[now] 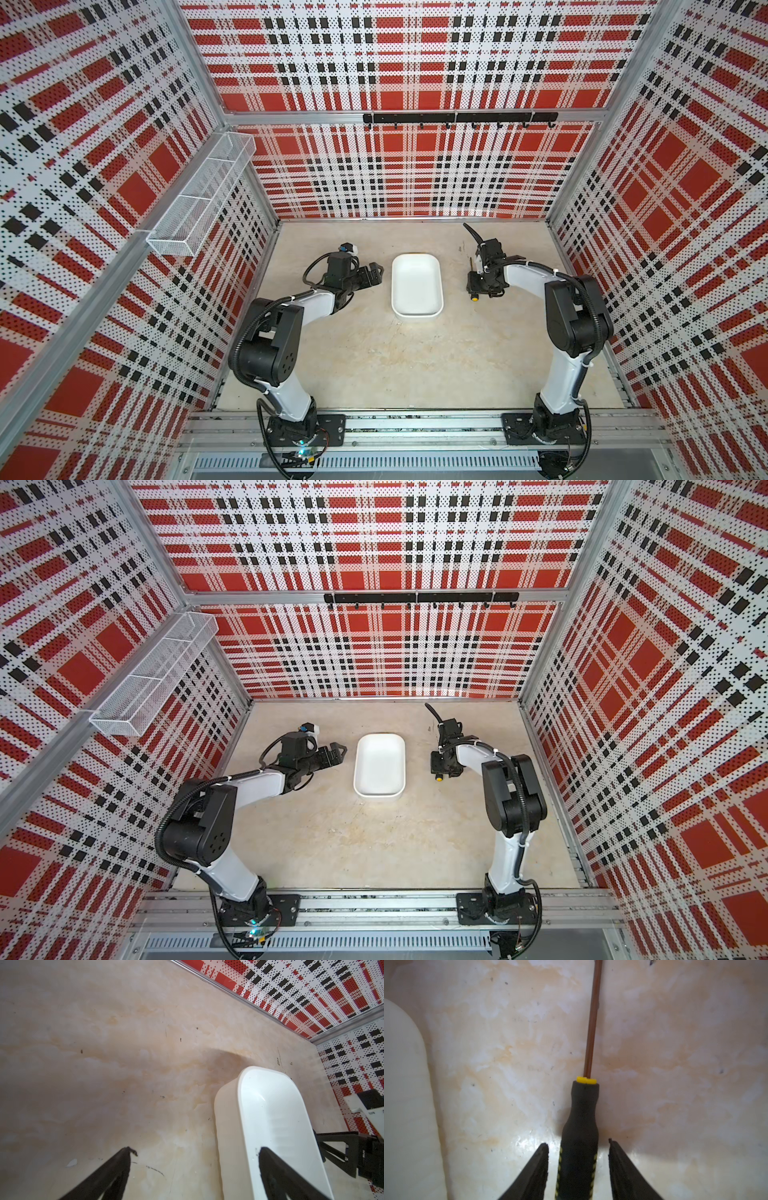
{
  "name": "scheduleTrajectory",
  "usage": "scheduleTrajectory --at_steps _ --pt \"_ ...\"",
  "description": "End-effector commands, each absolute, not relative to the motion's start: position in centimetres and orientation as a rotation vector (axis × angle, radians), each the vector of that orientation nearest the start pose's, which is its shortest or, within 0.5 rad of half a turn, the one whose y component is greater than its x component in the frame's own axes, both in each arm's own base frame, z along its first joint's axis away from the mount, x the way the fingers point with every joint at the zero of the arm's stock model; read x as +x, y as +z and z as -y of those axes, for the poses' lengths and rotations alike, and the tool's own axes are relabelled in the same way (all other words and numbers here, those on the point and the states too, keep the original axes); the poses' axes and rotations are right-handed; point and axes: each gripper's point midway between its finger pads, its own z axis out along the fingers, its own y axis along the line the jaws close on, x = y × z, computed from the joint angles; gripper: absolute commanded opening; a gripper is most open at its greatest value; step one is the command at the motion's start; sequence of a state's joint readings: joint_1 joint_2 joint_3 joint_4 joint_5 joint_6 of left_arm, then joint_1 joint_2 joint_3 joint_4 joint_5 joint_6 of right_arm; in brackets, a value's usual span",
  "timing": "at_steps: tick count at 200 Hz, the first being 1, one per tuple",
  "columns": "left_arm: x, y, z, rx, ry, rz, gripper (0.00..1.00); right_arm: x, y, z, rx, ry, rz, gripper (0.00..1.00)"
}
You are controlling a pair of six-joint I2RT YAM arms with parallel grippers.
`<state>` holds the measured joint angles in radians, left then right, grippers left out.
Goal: Put the screwdriver in the bin
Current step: Pick up the screwdriver from the middle-right of the table.
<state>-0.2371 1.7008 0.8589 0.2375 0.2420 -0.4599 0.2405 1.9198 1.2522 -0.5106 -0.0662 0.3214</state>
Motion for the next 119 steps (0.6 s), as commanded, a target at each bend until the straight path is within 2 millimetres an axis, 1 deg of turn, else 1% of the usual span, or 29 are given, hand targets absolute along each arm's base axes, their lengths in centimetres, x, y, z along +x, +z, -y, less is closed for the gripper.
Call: scheduleTrajectory --at_steps 1,17,41,63,81,93,109,119 --pt "43.9 10.3 14.8 -0.079 -0.636 -2.217 0.98 41.8 2.6 -11.5 0.099 0.223 -2.791 0.47" --pt "43.9 10.4 14.9 -0.078 -0.637 -2.216 0.98 41.7 2.4 -11.5 0.099 0.221 -2.798 0.43" --pt "43.9 10.4 14.8 -0.079 -0.636 -2.218 0.98 41.6 2.3 -11.5 0.098 0.224 -2.803 0.34" --pt "43.9 10.5 14.8 -0.077 -0.637 -2.215 0.98 41.7 2.4 -11.7 0.093 0.232 -2.804 0.21" --pt "43.8 10.7 14.8 -0.073 -0.634 -2.211 0.98 41.6 2.5 -11.9 0.086 0.251 -2.808 0.07" --pt "43.8 10.9 14.8 -0.066 -0.635 -2.207 0.98 41.7 3.2 -12.1 0.087 0.269 -2.794 0.00" --pt "43.8 11.2 15.0 -0.051 -0.639 -2.202 0.98 41.7 4.4 -12.4 0.100 0.307 -2.764 0.00" --pt "43.7 11.4 15.1 -0.041 -0.646 -2.196 0.98 41.7 5.7 -12.7 0.111 0.340 -2.734 0.00"
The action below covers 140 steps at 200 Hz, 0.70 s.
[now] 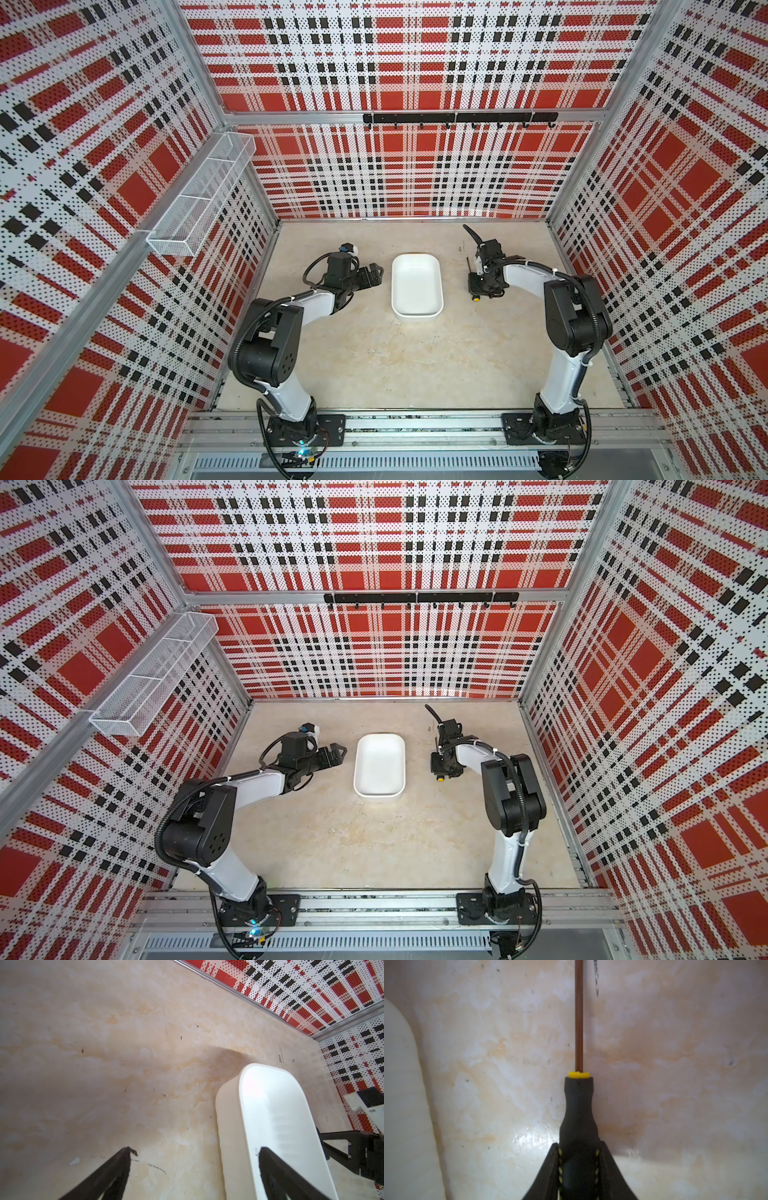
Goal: Put the screwdriver in the bin
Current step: Pick up the screwdriver from the middle-right of the table, then place the screwdriver into the bin.
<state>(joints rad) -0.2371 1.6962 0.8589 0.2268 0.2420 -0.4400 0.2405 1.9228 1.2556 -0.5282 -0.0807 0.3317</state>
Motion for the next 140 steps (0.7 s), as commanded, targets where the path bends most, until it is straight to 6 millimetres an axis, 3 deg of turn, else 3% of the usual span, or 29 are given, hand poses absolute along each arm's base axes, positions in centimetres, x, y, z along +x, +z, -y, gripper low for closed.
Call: scheduleTrajectory --at_steps 1,34,74,108,140 --pt "43.7 11.5 15.1 -0.040 -0.647 -2.196 0.98 41.7 5.8 -12.7 0.112 0.346 -2.731 0.00" --pt "43.3 12.6 15.2 -0.002 -0.660 -2.170 0.98 41.5 11.5 -14.4 0.163 0.545 -2.582 0.00" --pt "42.9 14.2 14.1 -0.003 -0.672 -2.116 0.98 39.8 18.8 -18.9 0.080 0.741 -2.430 0.00" --pt "42.9 15.3 13.0 -0.012 -0.672 -2.085 0.98 38.4 21.6 -24.2 0.007 0.849 -2.399 0.00" --pt "42.9 15.4 12.5 -0.011 -0.671 -2.077 0.98 38.5 21.3 -26.1 0.125 0.859 -2.409 0.00"
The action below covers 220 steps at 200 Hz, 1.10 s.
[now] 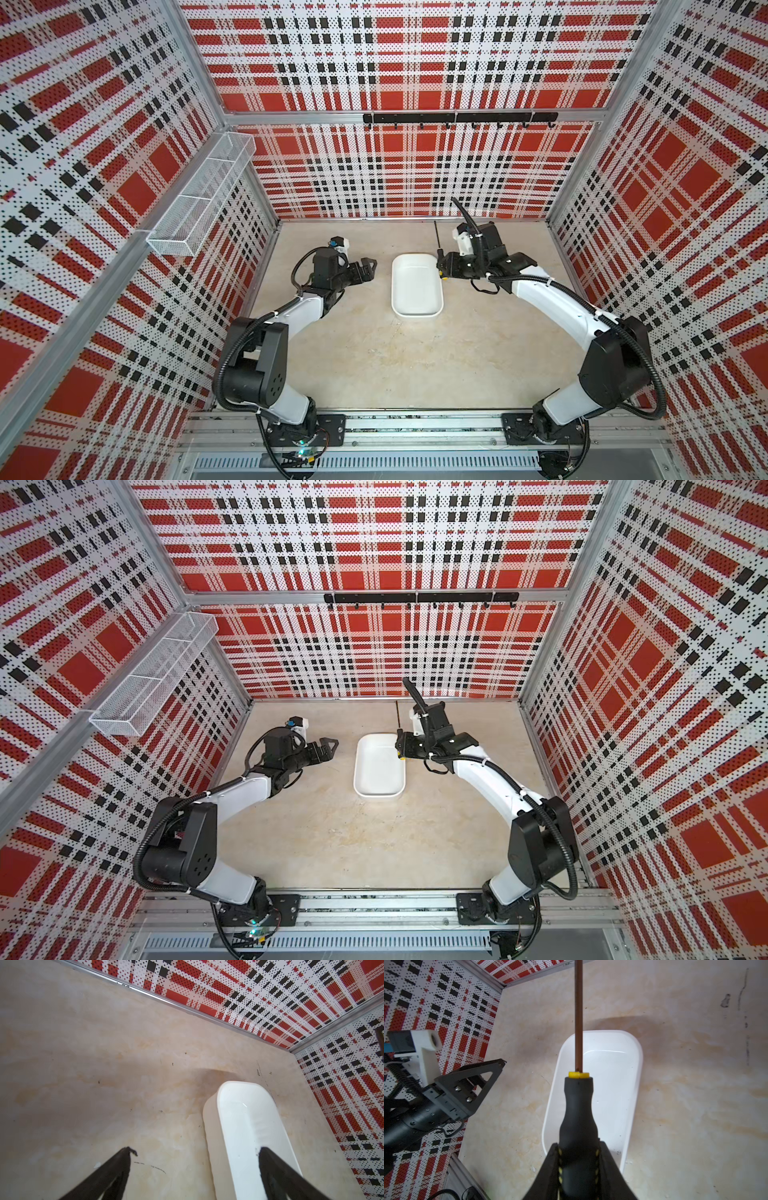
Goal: Put the screwdriver in the bin
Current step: Place the screwdriver into the bin.
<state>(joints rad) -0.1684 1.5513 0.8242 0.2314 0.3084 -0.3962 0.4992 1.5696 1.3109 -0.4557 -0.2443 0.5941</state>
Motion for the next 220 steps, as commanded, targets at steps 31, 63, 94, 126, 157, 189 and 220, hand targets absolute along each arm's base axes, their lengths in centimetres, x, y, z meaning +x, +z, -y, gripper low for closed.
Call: scheduleTrajectory --at_steps 31,63,94,126,157,189,220 --pt "42.7 15.2 12.1 -0.018 -0.671 -2.081 0.98 38.2 18.7 -27.8 0.215 0.863 -2.486 0.00" --pt "42.5 14.9 12.0 -0.020 -0.674 -2.084 0.98 37.4 14.8 -29.3 0.322 0.754 -2.617 0.00" --pt "42.3 14.5 11.9 -0.024 -0.675 -2.091 0.98 37.1 12.9 -30.4 0.338 0.632 -2.685 0.00" --pt "42.1 14.3 11.6 -0.030 -0.673 -2.095 0.98 36.9 11.4 -31.2 0.341 0.574 -2.737 0.00" --pt "42.0 14.3 11.4 -0.033 -0.676 -2.095 0.98 36.8 9.5 -31.3 0.343 0.496 -2.789 0.00" --pt "41.9 14.2 11.2 -0.038 -0.673 -2.095 0.98 37.1 8.1 -31.5 0.323 0.457 -2.812 0.00" --pt "41.7 13.6 11.0 -0.045 -0.669 -2.103 0.98 37.3 7.1 -31.8 0.305 0.439 -2.838 0.00"
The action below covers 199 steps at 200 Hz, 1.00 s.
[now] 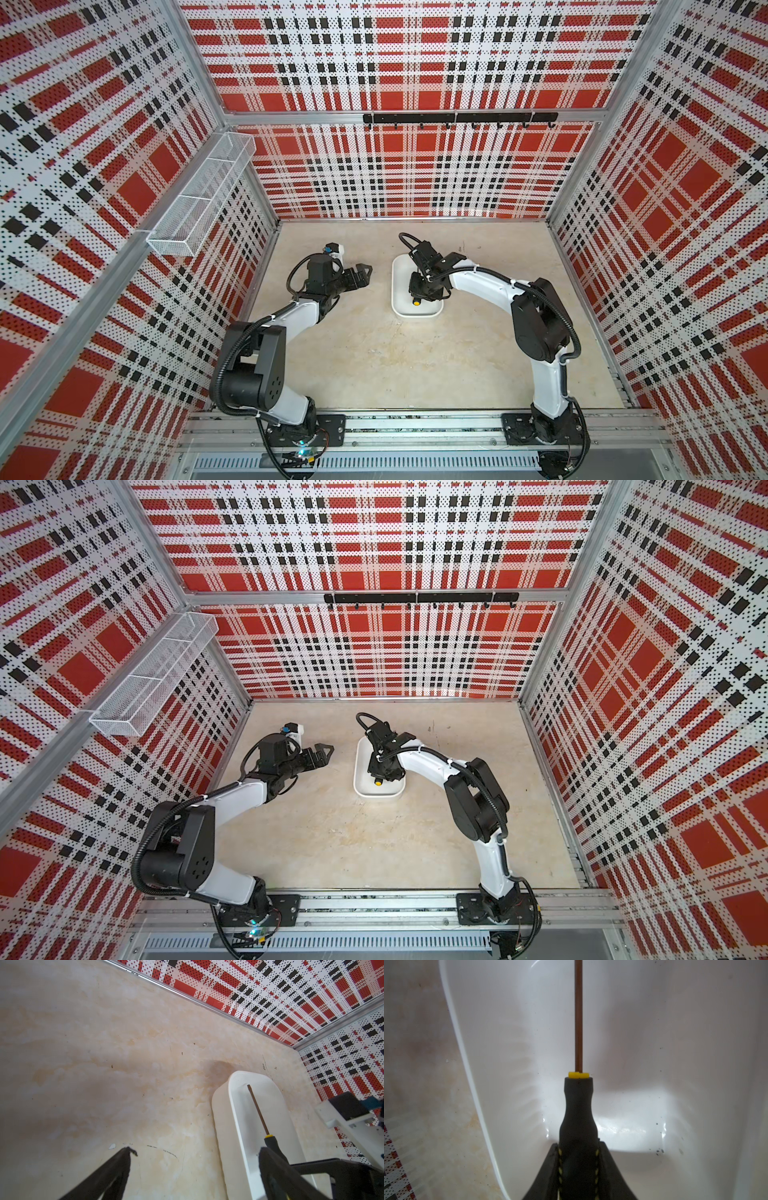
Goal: Put the screwdriver in the bin
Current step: Place the screwdriver into the bin.
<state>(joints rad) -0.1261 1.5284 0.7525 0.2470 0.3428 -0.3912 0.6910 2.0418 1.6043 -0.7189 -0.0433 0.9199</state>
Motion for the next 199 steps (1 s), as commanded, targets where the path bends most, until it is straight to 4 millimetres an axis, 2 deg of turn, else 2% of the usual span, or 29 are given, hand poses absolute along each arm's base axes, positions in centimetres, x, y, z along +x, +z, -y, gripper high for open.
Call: scheduleTrajectory --at_steps 1,36,100,117,145,199 --pt "41.7 13.6 11.0 -0.046 -0.669 -2.103 0.98 37.3 7.1 -31.8 0.304 0.437 -2.840 0.00" --pt "41.6 13.1 10.8 -0.050 -0.676 -2.113 0.98 37.6 5.8 -31.8 0.261 0.373 -2.874 0.00" --pt "41.5 13.7 9.6 -0.049 -0.641 -2.101 0.98 37.7 4.4 -32.1 0.197 0.367 -2.886 0.00" --pt "41.5 13.6 9.6 -0.048 -0.642 -2.104 0.98 37.7 4.1 -32.0 0.189 0.354 -2.888 0.11" --pt "41.4 13.3 9.7 -0.052 -0.650 -2.114 0.98 37.6 3.6 -31.6 0.185 0.327 -2.893 0.21" --pt "41.1 14.3 9.6 -0.057 -0.647 -2.093 0.98 37.7 3.9 -31.5 0.163 0.321 -2.879 0.35"
